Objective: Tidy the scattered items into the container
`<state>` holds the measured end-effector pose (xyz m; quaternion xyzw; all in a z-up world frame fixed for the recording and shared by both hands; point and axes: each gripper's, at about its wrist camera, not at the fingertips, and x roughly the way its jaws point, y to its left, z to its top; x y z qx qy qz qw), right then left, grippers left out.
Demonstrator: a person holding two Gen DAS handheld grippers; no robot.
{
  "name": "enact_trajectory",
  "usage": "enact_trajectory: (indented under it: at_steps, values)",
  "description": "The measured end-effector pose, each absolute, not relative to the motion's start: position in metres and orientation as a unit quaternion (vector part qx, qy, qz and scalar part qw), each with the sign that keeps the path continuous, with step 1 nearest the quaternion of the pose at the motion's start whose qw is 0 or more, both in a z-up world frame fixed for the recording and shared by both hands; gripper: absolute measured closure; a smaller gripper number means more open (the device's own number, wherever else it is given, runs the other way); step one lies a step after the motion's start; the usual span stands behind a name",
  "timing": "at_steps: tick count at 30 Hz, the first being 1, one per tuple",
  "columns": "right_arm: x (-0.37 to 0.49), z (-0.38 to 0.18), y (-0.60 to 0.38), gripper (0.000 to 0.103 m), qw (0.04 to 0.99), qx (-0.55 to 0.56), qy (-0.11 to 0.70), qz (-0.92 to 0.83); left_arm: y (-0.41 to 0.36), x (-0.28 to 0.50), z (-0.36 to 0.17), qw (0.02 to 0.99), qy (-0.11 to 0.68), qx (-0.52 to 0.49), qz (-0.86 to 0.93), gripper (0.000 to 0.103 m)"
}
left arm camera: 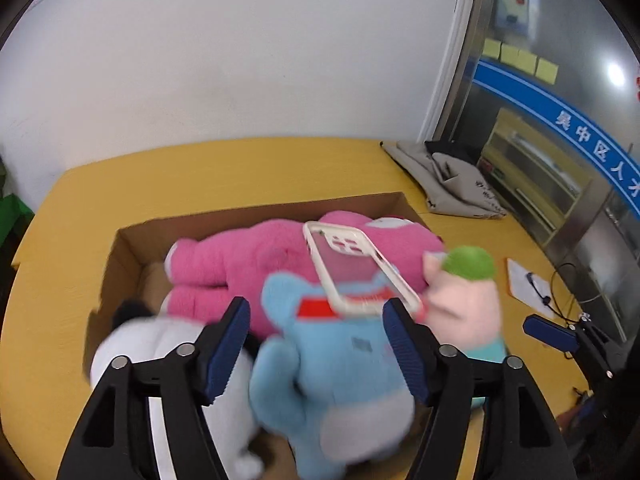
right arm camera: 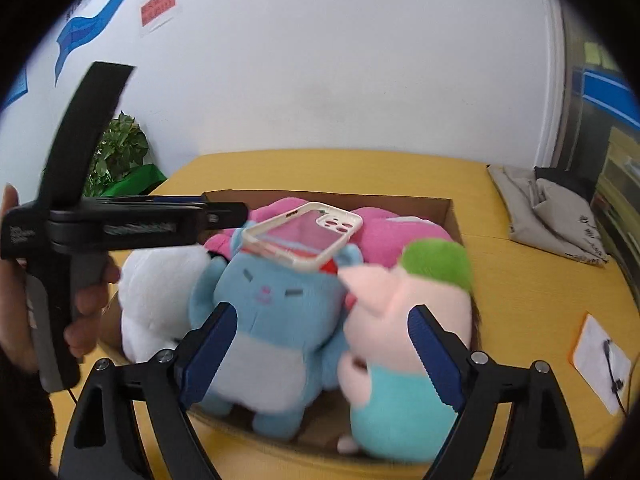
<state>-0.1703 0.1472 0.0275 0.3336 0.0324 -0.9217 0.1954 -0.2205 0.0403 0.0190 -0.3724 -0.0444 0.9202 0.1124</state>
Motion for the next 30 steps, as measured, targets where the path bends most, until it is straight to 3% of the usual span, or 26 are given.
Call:
enact_trajectory:
  at_steps: [2, 12, 30]
  values:
    - [-0.15, 0.027, 0.151, 0.015, 0.185, 0.326, 0.035, -0.927, 0.037, -0.181, 0.021, 0.095, -0.048, -0.357, 0.928, 0.017]
    - [-0.071, 0.035, 0.162, 0.015, 0.149, 0.293, 0.05, -0.943, 0.045, -0.036, 0.006, 0.008, -0.036, -0.323, 0.946, 0.016]
    - [-0.017, 0.033, 0.165, 0.015, 0.132, 0.29, 0.076, -0.945, 0.059, 0.02, 0.008, 0.022, -0.073, -0.302, 0.95, 0.016]
